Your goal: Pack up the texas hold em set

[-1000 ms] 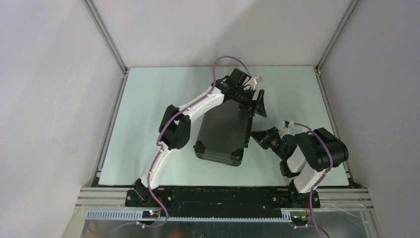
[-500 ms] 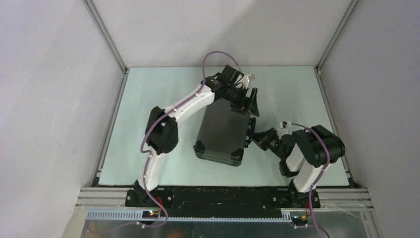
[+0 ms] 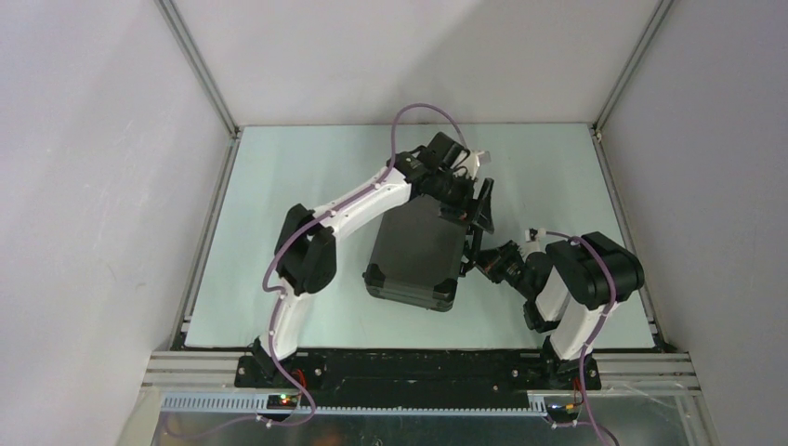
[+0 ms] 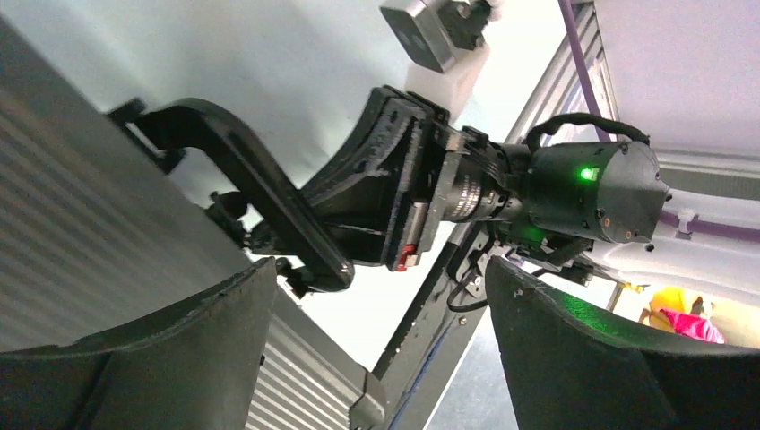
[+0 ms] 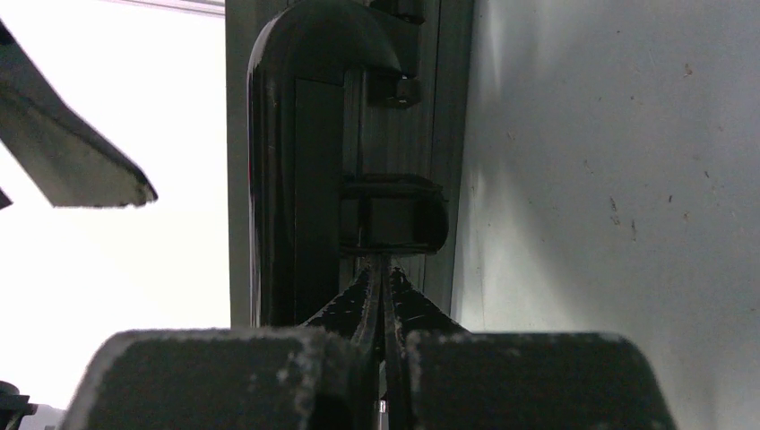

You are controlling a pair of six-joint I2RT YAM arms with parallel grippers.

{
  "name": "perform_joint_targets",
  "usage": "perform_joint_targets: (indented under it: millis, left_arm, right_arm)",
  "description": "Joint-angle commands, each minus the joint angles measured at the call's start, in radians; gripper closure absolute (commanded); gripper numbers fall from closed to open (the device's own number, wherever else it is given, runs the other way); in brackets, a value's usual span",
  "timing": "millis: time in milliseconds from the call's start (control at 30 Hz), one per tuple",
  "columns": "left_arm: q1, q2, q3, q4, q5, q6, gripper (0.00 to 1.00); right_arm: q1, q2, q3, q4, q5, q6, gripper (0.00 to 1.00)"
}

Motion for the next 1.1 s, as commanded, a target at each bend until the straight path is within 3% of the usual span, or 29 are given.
perform_joint_targets:
  millis: [0, 667, 1067]
  left_arm:
    - [-0.040, 0.014, 0.034, 0.007, -0.005, 0.023, 0.09]
    - [-0.050, 0.064, 0.034, 0.008, -0.060, 0.029, 0.14]
    - [-0.049, 0.057, 0.030, 0.008, -0.061, 0.036, 0.14]
  right_arm:
    - [0.002, 0.019, 0.012, 0.044, 0.004, -0.038, 0.99]
    - [-0.020, 0.064, -0.001, 0.045, -0.030, -0.097, 1.00]
    - [-0.035, 0.074, -0.100, 0.044, -0.003, -0.117, 1.00]
